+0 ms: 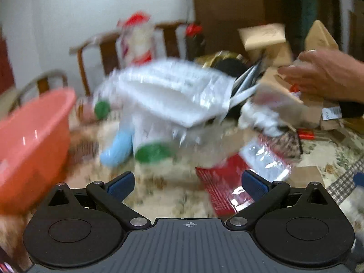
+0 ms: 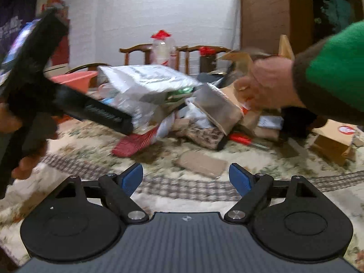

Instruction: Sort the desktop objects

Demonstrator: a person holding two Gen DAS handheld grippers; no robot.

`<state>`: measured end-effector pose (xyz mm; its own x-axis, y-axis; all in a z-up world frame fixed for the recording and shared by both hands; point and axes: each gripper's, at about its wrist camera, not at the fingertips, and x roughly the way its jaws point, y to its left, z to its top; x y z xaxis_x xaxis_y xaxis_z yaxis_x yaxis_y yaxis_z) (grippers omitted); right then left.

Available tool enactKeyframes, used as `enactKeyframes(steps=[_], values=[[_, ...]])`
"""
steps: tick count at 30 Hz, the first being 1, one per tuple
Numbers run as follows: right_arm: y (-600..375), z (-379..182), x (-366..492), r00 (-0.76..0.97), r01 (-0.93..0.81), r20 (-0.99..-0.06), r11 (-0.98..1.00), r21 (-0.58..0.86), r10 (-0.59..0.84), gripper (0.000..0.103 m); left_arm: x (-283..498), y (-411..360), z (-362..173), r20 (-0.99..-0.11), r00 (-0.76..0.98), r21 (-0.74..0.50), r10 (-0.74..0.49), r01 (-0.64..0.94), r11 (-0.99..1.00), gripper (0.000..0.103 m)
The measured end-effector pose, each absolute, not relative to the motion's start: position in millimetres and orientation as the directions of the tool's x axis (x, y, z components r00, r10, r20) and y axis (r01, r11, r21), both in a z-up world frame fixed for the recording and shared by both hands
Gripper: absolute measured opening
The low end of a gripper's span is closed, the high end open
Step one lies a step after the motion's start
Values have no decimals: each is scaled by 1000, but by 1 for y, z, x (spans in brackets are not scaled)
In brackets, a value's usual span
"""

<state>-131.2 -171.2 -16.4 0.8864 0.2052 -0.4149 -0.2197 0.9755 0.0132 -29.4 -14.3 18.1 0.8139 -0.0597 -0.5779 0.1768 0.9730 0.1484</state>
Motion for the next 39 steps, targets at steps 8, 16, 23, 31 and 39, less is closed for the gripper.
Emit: enactKeyframes(steps=[8,16,23,31,39], values=[[-179,2,-116,923,-160,-350,987,28,160,88,-48,6,22,-314,949,330,25,85,940,103],[-168,1,-80,901,-190,-361,966,174,242,100,-31,46,53,-315,949,150,-6,56,987,103],[-173,9,-71,865,-239,-336,895,377,372,99,13,44,88,-313,947,183,72,-14,983,103],[-164,33,-30,886,-173,-318,876,450,338,99,50,43,83,-339,933,217,123,-50,975,103],[-163,24,21,876,-68,-389,870,489,287,99,68,55,65,-374,918,198,129,-56,979,103]])
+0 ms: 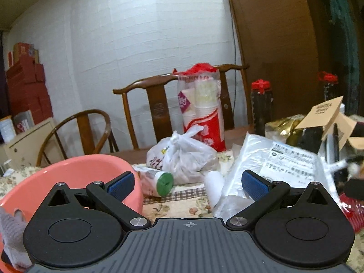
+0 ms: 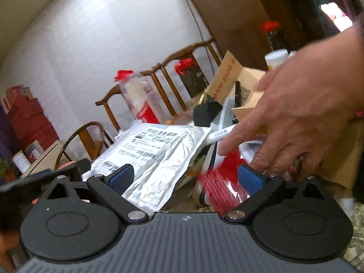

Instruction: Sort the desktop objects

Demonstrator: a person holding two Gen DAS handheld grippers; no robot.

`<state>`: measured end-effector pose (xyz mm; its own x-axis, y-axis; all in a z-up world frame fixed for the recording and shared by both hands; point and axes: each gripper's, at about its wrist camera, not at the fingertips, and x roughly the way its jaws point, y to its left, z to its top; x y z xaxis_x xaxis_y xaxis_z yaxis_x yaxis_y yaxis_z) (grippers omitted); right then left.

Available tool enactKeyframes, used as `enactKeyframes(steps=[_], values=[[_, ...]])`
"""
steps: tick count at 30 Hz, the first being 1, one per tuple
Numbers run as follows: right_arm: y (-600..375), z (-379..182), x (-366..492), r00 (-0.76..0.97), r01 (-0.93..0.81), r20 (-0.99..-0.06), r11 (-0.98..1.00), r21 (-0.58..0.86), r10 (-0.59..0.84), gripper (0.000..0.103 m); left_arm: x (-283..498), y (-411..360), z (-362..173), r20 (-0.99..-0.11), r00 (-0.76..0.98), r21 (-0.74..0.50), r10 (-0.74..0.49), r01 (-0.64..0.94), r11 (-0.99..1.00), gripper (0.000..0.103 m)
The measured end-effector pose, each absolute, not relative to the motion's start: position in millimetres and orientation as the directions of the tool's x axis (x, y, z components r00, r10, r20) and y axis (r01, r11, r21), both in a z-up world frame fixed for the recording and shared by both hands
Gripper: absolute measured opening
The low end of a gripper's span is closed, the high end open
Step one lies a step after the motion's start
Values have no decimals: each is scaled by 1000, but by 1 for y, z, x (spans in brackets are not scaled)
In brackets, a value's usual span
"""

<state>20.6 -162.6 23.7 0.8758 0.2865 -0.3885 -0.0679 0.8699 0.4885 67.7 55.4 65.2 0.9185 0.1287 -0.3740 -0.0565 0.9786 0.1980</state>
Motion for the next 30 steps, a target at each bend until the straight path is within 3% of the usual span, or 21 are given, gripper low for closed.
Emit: enactKeyframes(steps=[13,20,22,23,26,27,29,30], values=[[-132,17,60,819,-27,-489,872,488,299,98,85,57,40,-437,894,172,101,-28,985,103],[-124,16,71,812,-39,-480,851,524,333,96,95,56,31,-460,883,169,91,-13,985,103],[-122,16,78,802,-37,-486,841,540,347,88,96,53,29,-459,884,182,93,-9,983,103],[-121,15,80,798,-39,-489,841,540,351,78,96,52,28,-457,884,187,94,-8,982,103],[-122,11,82,790,-38,-497,838,545,359,68,96,51,24,-463,883,181,78,8,983,103],[-122,10,81,793,-43,-490,835,548,362,59,96,51,23,-466,882,171,69,13,985,102],[-124,8,80,793,-53,-481,828,559,375,53,94,52,23,-467,883,147,44,29,989,96],[-124,8,79,794,-57,-476,826,561,378,44,93,52,24,-464,885,138,32,37,990,92]])
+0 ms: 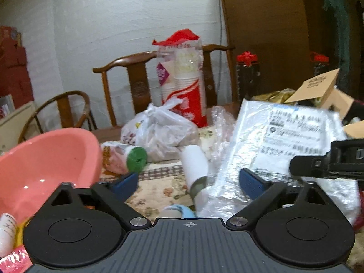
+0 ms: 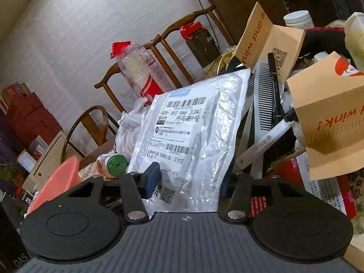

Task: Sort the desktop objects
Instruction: 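Grasp the edge of the silver mailer bag with the right tool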

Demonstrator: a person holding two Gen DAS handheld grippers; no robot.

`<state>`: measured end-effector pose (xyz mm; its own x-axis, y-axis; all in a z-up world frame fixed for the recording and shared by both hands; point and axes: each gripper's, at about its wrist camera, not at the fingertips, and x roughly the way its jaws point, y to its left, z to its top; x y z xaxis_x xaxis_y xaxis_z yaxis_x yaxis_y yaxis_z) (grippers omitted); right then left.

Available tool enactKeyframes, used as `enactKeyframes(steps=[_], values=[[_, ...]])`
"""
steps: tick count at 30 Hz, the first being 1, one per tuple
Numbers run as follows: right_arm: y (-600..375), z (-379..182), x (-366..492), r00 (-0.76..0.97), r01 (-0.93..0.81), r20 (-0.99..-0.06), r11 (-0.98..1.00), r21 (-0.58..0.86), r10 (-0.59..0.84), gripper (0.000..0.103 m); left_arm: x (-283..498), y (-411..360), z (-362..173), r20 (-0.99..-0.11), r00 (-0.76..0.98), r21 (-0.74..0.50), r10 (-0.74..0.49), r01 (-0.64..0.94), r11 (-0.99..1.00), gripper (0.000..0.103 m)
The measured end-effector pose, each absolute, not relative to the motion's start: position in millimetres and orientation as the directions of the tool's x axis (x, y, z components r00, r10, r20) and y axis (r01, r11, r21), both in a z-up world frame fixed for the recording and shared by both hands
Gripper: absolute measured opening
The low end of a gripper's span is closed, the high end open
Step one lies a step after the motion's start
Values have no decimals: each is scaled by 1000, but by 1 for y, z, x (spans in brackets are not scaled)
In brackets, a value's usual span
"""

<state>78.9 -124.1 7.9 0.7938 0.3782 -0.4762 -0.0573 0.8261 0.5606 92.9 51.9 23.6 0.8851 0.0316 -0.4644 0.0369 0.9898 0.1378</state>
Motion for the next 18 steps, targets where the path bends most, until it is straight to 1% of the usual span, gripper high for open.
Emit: enactKeyframes(steps=[1,2,3,4,5,6,7,8,9,10,11,12,18], values=[[-125,8,78,795,-67,-468,824,563,385,41,91,52,25,-462,887,127,17,47,991,86],[-125,9,76,798,-72,-462,822,564,387,37,91,52,26,-466,885,116,2,59,991,83],[-125,10,75,803,-72,-455,821,567,385,33,92,51,26,-475,880,107,-10,69,992,77],[-125,12,74,807,-75,-447,818,571,386,31,93,51,26,-484,875,98,-21,79,992,66],[-126,14,73,811,-81,-437,814,575,389,26,93,50,26,-494,869,86,-35,89,992,58],[-126,16,71,815,-92,-424,811,578,395,21,94,50,25,-503,863,71,-51,101,992,42],[-127,19,68,820,-106,-409,808,580,401,19,93,49,24,-508,858,53,-71,113,992,27],[-127,21,67,822,-117,-399,807,579,406,16,93,48,23,-509,857,48,-76,117,992,23],[-126,23,66,824,-126,-393,809,574,407,13,92,46,22,-506,859,54,-74,117,992,17],[-125,25,64,827,-133,-389,813,567,406,12,91,44,21,-502,862,64,-69,117,991,5],[-125,26,64,828,-136,-387,816,562,405,10,90,41,20,-499,864,75,-66,119,990,1],[-125,26,64,829,-141,-385,817,559,406,9,89,38,19,-496,866,86,-57,114,990,0],[-128,29,62,835,-169,-348,801,575,426,6,85,38,22,-473,879,87,-55,109,990,0]])
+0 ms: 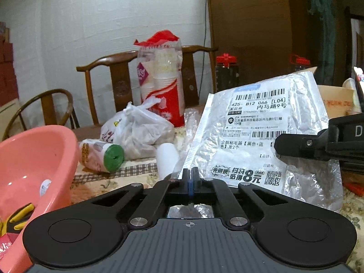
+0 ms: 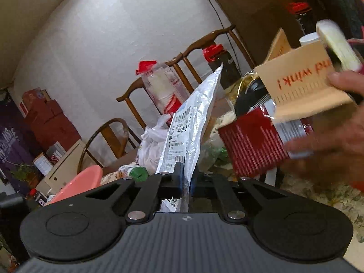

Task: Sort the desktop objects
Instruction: 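Grasp the edge of the silver mailer bag with the right tool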

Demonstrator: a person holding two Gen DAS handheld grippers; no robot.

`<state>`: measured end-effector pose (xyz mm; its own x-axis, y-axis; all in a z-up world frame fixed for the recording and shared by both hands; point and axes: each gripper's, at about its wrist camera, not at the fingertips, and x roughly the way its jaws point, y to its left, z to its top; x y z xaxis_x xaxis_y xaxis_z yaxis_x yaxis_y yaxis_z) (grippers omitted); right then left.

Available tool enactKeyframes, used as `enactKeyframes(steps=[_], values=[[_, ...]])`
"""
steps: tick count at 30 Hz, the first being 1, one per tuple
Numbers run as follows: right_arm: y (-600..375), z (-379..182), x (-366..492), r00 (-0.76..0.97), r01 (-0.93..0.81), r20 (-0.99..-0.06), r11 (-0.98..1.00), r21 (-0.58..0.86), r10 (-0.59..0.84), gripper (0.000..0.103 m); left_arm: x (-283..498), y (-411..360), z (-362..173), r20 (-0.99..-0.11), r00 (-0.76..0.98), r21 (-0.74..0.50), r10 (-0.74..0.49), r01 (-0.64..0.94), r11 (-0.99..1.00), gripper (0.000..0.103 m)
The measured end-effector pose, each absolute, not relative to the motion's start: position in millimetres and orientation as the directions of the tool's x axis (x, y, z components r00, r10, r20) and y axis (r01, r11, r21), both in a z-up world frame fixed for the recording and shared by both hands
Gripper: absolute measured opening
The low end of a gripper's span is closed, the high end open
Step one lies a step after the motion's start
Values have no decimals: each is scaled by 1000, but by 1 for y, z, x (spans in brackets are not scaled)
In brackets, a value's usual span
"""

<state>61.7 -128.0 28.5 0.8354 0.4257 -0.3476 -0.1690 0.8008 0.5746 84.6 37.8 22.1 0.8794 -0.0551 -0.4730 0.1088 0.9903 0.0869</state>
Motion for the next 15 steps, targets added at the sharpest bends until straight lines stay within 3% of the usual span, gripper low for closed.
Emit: enactKeyframes(steps=[15], values=[[-114,81,44,848,-280,-240,784,553,472,5,56,44,83,-371,927,106,-47,92,990,0]])
